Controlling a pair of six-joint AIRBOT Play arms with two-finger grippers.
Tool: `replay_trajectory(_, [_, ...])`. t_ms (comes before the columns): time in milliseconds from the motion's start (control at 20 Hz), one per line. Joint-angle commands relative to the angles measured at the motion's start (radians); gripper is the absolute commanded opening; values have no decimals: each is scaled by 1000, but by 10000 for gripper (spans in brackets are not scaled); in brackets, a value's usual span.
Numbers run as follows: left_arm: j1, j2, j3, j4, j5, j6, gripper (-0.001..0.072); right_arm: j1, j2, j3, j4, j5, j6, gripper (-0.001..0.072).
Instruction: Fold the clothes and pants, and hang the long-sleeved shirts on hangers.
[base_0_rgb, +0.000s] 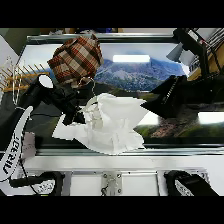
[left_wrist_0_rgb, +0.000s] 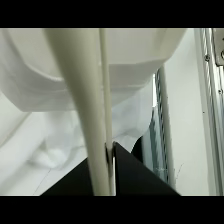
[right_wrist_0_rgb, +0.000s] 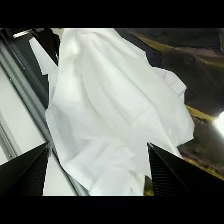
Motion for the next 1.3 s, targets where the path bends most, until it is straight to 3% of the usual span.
replay_trajectory(0, [0, 0, 1, 0, 0, 0, 15, -140, 4, -96, 190, 17, -294, 664])
replay_trajectory(100, [0, 0, 1, 0, 0, 0, 16, -301, 3, -210, 422, 29, -468, 663])
replay_trajectory(200, [0, 0, 1, 0, 0, 0, 16, -464, -8, -320, 553, 58, -649, 663])
replay_trajectory(400, [0, 0, 1, 1, 0, 0, 16, -542, -54, -437, 519, 67, -956, 664])
replay_trajectory(500, [0, 0, 1, 2, 0, 0, 15, -513, -100, -461, 537, 68, -975, 664])
replay_trajectory(700, [0, 0, 1, 2, 0, 0, 15, -396, -224, -467, 552, 75, -1112, 664])
replay_trajectory(1000, [0, 0, 1, 3, 0, 0, 15, -211, -342, -467, 610, 24, -1154, 664])
replay_trajectory(1250, [0, 0, 1, 3, 0, 0, 15, -165, -349, -467, 610, -54, -1153, 664])
